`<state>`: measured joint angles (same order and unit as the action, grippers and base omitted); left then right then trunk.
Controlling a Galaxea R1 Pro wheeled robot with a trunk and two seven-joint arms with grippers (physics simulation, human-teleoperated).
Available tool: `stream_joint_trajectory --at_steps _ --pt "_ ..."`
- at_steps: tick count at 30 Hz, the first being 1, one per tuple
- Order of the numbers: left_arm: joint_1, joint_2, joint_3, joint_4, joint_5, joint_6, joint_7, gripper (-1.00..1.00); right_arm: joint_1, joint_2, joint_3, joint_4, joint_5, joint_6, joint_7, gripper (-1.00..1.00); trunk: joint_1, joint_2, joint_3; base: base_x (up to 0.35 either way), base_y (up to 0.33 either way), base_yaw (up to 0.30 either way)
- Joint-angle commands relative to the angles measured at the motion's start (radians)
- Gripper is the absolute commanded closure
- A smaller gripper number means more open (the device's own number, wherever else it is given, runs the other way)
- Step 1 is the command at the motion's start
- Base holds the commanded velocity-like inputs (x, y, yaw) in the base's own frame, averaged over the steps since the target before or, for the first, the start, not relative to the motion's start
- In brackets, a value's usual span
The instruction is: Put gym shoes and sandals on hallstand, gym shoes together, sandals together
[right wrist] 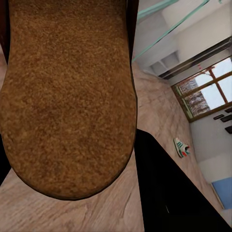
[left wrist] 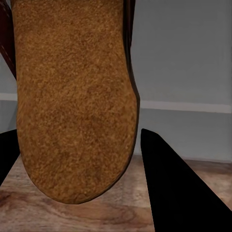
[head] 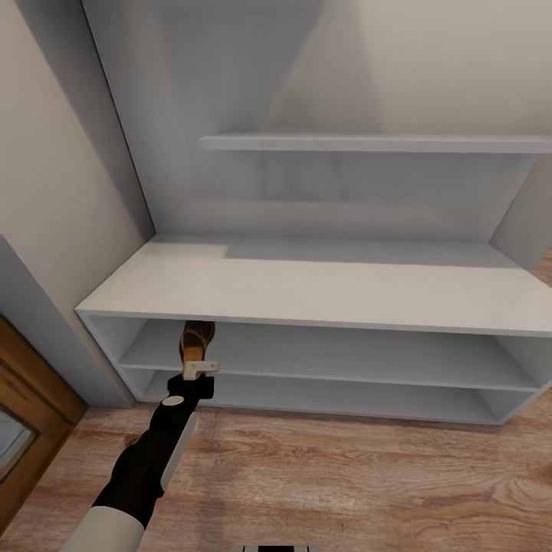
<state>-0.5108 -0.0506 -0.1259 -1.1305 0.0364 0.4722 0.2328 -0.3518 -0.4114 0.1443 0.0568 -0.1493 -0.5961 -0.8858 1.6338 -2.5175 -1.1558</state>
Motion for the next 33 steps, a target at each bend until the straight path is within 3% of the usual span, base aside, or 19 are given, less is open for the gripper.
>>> stream_joint_trajectory --at_steps 1,19,33 --pt "0.000 0.000 0.000 0.000 -0.001 0.000 -0.002 1.00 0.000 0.000 0.000 0.000 -0.002 -0.003 0.000 1.00 0.000 0.000 0.000 0.000 0.000 -0.047" --pt "0.000 0.000 0.000 0.000 -0.001 0.000 -0.002 1.00 0.000 0.002 0.001 0.000 -0.001 -0.004 -0.002 1.00 0.000 0.000 0.002 0.000 0.000 -0.089" --pt "0.000 0.000 0.000 0.000 -0.001 0.000 -0.001 1.00 0.000 0.002 0.001 0.000 -0.001 -0.002 -0.002 1.00 0.000 0.000 0.002 0.046 0.000 -0.009"
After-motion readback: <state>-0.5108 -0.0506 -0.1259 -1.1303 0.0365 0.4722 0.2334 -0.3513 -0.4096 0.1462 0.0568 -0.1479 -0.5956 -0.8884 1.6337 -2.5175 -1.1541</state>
